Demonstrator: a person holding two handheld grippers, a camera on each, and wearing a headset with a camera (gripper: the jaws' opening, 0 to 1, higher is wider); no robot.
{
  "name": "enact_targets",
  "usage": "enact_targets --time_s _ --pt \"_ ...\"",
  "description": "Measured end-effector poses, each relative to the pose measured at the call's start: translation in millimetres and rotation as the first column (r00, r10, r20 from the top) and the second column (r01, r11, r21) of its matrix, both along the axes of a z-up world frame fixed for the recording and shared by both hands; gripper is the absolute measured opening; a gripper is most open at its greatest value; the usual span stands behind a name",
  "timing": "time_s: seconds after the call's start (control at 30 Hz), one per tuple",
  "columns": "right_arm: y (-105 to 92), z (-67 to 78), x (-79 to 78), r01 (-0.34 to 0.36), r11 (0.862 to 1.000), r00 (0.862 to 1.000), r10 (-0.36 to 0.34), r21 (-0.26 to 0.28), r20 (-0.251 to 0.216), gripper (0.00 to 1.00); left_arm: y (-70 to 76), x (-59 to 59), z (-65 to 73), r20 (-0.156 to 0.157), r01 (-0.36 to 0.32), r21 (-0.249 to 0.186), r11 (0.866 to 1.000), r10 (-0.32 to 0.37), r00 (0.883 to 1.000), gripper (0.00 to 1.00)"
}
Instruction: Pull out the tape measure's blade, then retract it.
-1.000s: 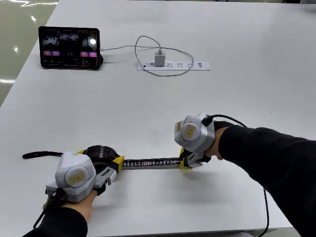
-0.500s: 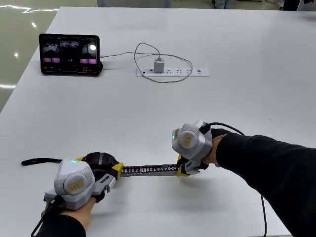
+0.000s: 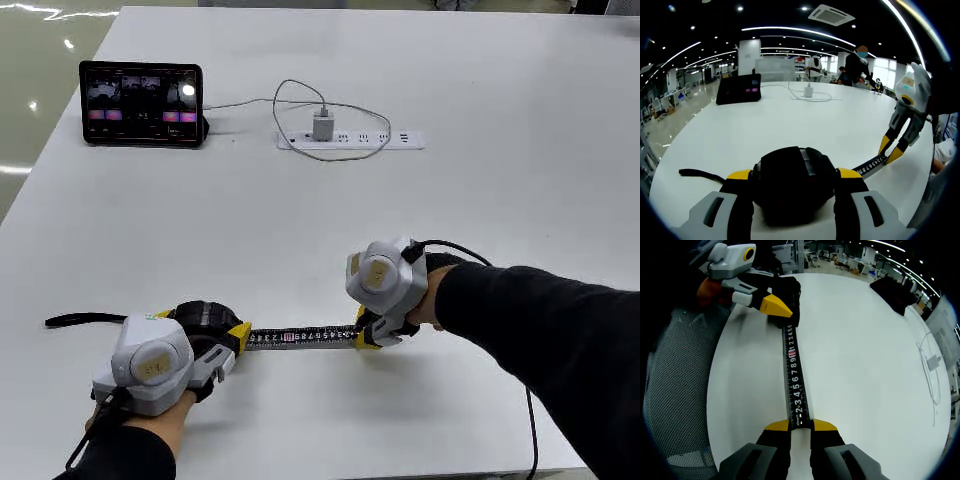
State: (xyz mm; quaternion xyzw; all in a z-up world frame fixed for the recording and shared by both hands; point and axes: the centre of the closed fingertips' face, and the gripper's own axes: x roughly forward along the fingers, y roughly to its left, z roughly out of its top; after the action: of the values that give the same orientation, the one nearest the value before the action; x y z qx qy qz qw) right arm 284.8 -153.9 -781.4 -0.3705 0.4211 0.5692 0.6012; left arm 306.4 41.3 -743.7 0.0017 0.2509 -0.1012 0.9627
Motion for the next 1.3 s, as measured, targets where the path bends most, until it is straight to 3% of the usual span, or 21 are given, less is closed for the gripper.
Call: enact_targets --time_s 0.33,1.3 --pt "2.9 0.1 -0.5 0.023 1.0 1.0 -0.023 0.0 -0.006 0.11 0.3 -0.4 0.1 -0.001 0.0 0.0 1.0 0.0 1.0 0.61" --pt "11.4 -0.3 -1.1 -0.017 1.0 1.0 0.017 0.001 -0.002 0.11 -0.5 -1.2 -0.5 -0.003 0.001 -0.001 1.0 -0.001 1.0 0.61"
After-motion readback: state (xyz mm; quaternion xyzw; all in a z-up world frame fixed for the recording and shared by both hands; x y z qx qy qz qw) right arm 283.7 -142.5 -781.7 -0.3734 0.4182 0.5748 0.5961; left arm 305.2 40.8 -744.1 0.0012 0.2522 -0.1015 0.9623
